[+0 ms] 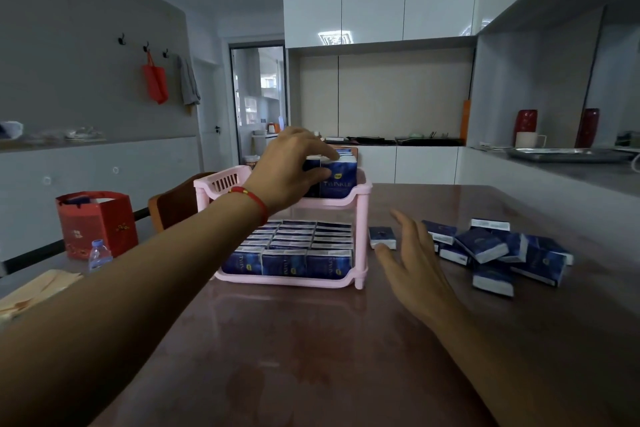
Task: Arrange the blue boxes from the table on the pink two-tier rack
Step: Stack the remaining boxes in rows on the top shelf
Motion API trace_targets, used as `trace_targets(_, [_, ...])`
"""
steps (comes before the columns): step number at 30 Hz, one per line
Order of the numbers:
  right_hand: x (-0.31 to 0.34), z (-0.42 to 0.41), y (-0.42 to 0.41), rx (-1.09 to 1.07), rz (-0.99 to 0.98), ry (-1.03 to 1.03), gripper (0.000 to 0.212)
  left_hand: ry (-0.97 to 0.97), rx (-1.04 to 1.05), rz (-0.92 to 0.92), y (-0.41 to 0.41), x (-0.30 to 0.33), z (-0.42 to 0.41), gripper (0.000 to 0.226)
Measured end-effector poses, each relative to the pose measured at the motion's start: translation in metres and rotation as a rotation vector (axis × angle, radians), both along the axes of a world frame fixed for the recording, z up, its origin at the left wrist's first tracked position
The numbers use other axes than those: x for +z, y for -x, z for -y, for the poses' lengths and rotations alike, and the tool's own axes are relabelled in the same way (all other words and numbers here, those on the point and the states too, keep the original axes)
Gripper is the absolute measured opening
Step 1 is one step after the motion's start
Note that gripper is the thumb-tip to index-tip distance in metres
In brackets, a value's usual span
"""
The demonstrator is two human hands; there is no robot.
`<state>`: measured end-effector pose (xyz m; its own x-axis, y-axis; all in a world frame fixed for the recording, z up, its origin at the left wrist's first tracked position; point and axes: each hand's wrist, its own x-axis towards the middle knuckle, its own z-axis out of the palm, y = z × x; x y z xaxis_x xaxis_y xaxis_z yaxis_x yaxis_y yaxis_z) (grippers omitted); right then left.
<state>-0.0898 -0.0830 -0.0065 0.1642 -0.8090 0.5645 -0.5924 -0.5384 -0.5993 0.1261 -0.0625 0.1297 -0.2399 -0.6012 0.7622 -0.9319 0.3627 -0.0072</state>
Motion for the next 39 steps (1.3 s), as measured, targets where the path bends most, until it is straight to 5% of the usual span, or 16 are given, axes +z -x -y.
trace_targets(7, [-0.002,0.0,0.001,0.019,-0.024,0.01,0.056,-0.084,-0.082,-0.229,0.005,-0.002,-0.007,0.028])
trace_targets(14, [-0.002,0.003,0.003,0.013,-0.043,0.006,0.055,-0.134,-0.054,-0.221,0.004,-0.003,-0.011,0.044])
trace_targets(22, [0.007,-0.002,0.017,-0.176,-0.004,-0.031,0.051,0.273,-0.128,-0.09,0.034,-0.05,-0.046,0.015])
trace_targets(26, [0.016,0.003,0.044,-0.413,-0.043,-0.152,0.049,0.041,-0.285,-0.114,0.082,-0.101,-0.053,0.02])
trace_targets(30, [0.027,0.021,0.098,-0.612,-0.299,-0.177,0.051,-0.235,-0.33,-0.111,0.129,-0.128,-0.033,0.032])
trace_targets(34, [0.013,0.04,0.139,-0.731,-0.681,-0.061,0.054,-0.325,-0.324,-0.17,0.153,-0.145,-0.018,0.035])
trace_targets(39, [-0.002,0.06,0.141,-0.712,-0.658,0.029,0.05,-0.355,-0.375,-0.222,0.147,-0.155,-0.014,0.035])
